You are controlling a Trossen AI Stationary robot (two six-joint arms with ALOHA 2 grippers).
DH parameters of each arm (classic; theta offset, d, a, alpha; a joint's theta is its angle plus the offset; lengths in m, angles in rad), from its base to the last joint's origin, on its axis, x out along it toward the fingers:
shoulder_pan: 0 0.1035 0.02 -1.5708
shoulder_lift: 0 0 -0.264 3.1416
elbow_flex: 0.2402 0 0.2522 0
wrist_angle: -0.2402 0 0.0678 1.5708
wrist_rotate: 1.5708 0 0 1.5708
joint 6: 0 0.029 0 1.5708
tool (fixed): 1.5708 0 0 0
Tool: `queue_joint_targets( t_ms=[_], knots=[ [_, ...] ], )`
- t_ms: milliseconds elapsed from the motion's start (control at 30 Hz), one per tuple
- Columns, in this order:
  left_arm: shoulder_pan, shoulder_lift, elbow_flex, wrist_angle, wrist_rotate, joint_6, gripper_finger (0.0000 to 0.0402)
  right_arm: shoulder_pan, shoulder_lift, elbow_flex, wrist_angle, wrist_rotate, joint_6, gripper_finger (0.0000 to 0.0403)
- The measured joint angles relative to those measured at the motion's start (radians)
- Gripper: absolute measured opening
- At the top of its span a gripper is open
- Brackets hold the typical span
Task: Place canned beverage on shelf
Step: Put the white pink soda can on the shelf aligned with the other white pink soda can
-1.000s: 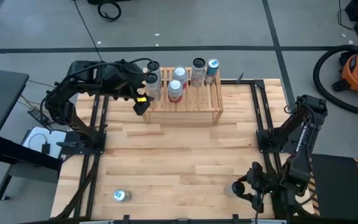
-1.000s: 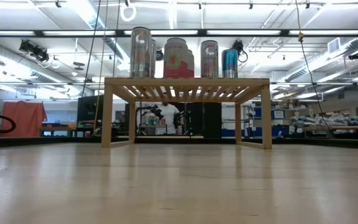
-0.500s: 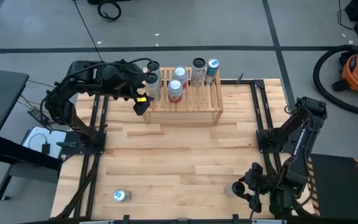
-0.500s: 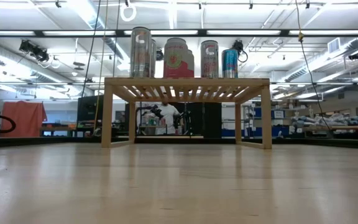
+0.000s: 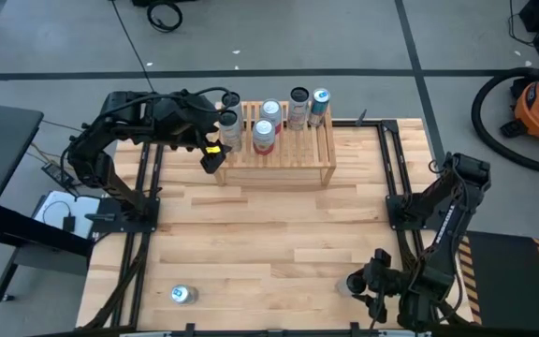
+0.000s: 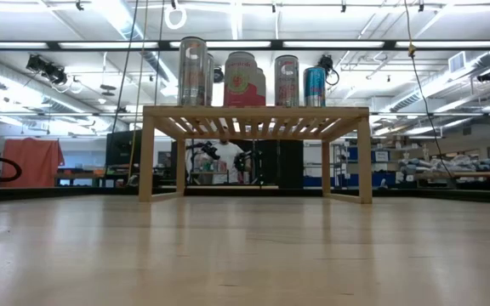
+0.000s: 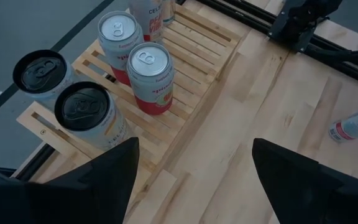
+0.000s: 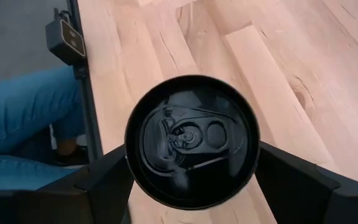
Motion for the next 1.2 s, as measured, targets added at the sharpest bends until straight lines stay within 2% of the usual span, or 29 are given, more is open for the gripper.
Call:
queue_joint_targets(
  t_ms=[200, 367, 533, 767, 1200],
  knots=[
    [0.000, 0.000, 0.000, 0.000, 0.000, 0.000, 0.0315, -0.020, 0.022, -0.002, 0.006, 0.004, -0.015, 0.0318],
    [0.000, 0.000, 0.000, 0.000, 0.000, 0.000, 0.0315, -0.020, 0.023, -0.003, 0.013, 0.119, -0.018, 0.0318],
    [0.000, 0.000, 0.000, 0.000, 0.000, 0.000, 0.0315, -0.020, 0.023, -0.034, 0.069, 0.181, -0.008, 0.0318],
    [0.000, 0.000, 0.000, 0.000, 0.000, 0.000, 0.0315, -0.025, 0.021, -0.113, 0.194, 0.193, -0.008, 0.0318],
    [0.000, 0.000, 0.000, 0.000, 0.000, -0.001, 0.0315, -0.035, 0.021, -0.118, 0.200, 0.174, -0.018, 0.0318]
  ],
)
